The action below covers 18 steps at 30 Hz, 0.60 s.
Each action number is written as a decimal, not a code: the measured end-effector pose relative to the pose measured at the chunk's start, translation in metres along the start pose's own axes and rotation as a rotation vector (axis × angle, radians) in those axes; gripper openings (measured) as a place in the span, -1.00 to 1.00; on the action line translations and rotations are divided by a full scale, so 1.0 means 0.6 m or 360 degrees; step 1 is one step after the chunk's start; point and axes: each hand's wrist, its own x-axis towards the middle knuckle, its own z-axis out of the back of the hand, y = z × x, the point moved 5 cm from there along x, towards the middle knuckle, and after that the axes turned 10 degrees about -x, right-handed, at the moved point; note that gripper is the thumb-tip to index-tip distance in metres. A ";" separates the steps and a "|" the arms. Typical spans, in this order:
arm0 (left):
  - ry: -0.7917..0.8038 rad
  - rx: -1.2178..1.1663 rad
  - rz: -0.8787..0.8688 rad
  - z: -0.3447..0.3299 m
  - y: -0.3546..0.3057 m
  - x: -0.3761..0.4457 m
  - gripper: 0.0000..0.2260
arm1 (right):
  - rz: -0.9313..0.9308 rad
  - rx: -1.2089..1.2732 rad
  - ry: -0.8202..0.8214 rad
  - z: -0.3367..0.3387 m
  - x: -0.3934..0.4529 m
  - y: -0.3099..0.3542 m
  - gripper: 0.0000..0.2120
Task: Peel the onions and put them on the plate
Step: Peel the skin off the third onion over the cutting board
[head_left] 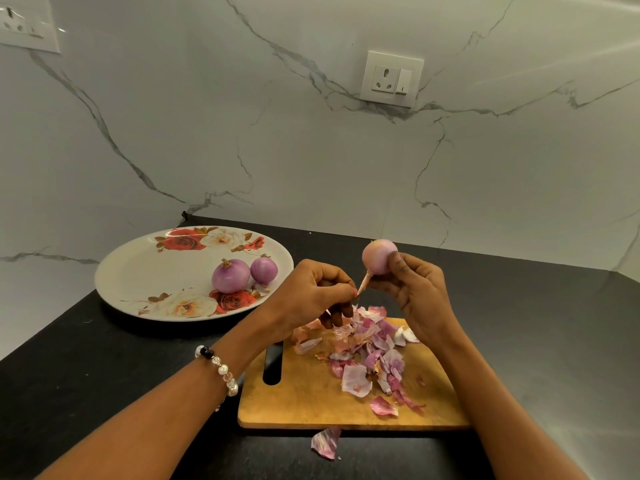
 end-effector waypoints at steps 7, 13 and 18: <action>-0.0018 0.0020 -0.0076 0.006 -0.005 0.002 -0.85 | -0.0295 0.0288 -0.0018 -0.004 0.001 -0.005 -0.71; -0.0269 0.0148 -0.0084 0.019 0.006 0.006 -0.83 | -0.0365 0.0348 -0.0116 0.005 0.001 -0.004 -0.72; -0.0219 0.0050 -0.0094 0.015 0.000 0.006 -0.81 | -0.0421 0.0393 -0.0155 0.005 -0.001 -0.006 -0.74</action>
